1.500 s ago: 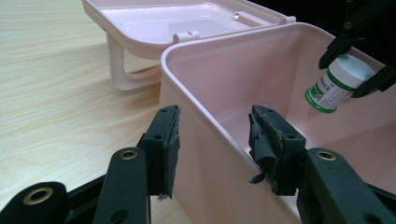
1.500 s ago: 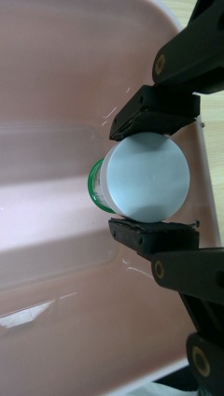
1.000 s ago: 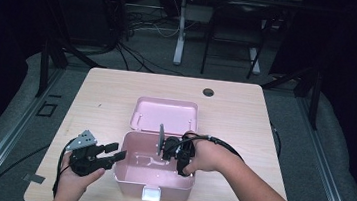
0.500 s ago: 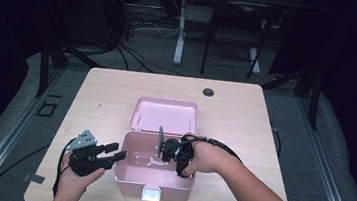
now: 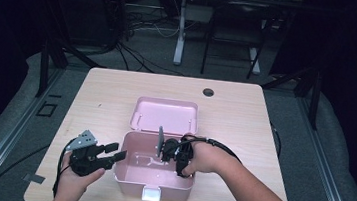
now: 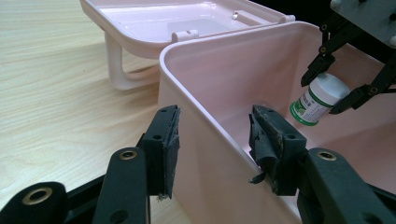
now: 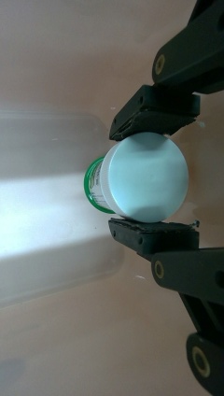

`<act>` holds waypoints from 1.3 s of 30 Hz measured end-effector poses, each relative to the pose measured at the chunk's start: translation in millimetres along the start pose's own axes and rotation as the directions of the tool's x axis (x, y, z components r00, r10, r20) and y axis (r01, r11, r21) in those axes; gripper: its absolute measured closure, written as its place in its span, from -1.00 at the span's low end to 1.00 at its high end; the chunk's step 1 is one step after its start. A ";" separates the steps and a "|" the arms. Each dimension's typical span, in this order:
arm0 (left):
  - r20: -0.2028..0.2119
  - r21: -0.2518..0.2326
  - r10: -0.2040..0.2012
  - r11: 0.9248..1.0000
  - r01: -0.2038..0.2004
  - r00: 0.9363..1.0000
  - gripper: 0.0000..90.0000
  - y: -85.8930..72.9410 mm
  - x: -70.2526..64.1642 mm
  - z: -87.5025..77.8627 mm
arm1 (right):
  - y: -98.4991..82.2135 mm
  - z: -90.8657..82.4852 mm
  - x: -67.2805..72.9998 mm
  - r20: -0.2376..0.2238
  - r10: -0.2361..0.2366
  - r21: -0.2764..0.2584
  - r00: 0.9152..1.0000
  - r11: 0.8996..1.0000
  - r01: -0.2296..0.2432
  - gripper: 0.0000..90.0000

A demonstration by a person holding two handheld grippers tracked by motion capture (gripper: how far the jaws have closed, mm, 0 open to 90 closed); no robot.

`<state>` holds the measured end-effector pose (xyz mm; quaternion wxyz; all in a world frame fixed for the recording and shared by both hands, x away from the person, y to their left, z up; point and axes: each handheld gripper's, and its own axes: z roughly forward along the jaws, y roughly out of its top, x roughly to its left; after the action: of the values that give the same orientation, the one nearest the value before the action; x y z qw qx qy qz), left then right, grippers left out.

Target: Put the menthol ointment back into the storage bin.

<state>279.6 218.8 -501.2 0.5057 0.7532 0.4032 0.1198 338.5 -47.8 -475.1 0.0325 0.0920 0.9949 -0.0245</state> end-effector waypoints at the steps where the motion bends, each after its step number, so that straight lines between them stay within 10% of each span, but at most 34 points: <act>1: 0.000 0.000 0.000 1.000 0.000 1.000 0.17 0.0 0.0 0.0 | 0.2 0.4 -0.4 -0.001 -0.003 -0.002 1.000 1.000 0.003 0.12; 39: 0.002 0.002 0.000 1.000 0.000 1.000 0.16 -0.4 -0.1 0.8 | 1.7 12.9 -2.4 -0.025 0.025 0.047 0.999 0.999 -0.024 0.01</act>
<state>279.8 218.3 -501.8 0.5053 0.7539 0.4028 0.1184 341.9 -47.3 -487.9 0.0179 0.1052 0.9932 -0.0460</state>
